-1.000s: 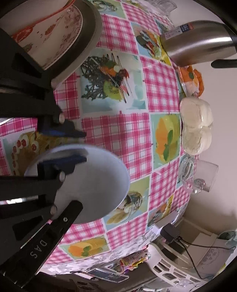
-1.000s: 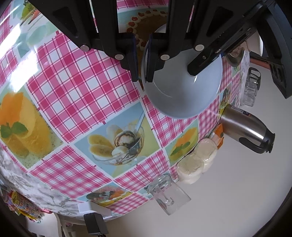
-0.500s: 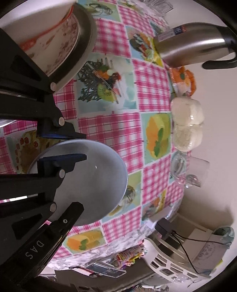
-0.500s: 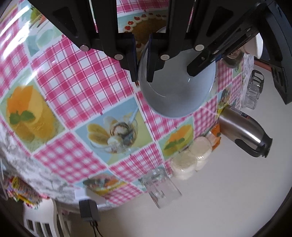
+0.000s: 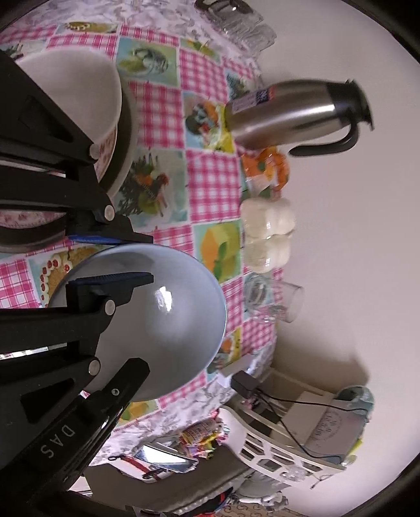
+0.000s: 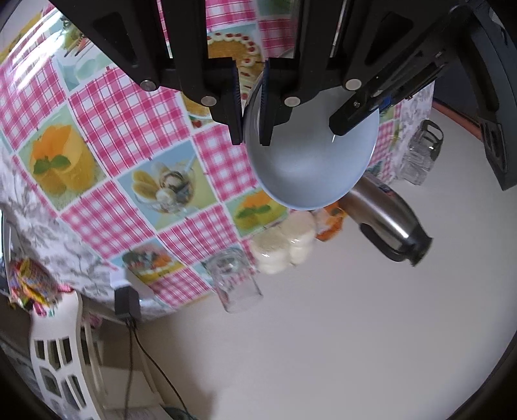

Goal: Organize plates and bowls
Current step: 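Lift the white round bowl with both grippers and carry it over the basin, then lower the round bowl with both grippers onto the stacked bowls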

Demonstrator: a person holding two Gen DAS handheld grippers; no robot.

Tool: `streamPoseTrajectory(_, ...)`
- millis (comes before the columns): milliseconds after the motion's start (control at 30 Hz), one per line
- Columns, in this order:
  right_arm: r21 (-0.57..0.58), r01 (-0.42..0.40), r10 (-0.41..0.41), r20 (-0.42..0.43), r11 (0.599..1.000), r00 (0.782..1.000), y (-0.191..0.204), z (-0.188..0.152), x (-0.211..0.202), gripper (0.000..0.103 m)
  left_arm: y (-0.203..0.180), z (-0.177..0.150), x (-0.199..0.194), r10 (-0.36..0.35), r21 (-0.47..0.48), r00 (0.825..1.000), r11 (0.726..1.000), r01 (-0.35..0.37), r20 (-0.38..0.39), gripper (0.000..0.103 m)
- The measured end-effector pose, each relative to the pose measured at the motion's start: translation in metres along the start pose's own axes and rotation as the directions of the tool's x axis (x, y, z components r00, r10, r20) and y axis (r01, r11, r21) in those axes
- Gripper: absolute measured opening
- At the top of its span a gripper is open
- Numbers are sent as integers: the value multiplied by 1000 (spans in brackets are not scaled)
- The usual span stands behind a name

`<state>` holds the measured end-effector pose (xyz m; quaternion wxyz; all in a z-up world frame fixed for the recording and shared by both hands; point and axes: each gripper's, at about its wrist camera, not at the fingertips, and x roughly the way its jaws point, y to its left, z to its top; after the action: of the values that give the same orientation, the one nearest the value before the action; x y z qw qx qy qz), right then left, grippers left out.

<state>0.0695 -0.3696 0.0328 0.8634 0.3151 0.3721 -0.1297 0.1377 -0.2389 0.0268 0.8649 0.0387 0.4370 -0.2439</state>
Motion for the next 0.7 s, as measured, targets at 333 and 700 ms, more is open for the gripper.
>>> streamPoseTrajectory(333, -72, -70, 72, 36, 995, 997, 49, -3, -27, 12, 34, 1, -54, 9, -64, 998, 998, -4, 69, 15)
streamPoseTrajectory(700, -173, -127, 127, -14, 977, 992, 100, -24, -27, 12, 88, -18, -87, 28, -183, 997, 983, -13, 76, 15)
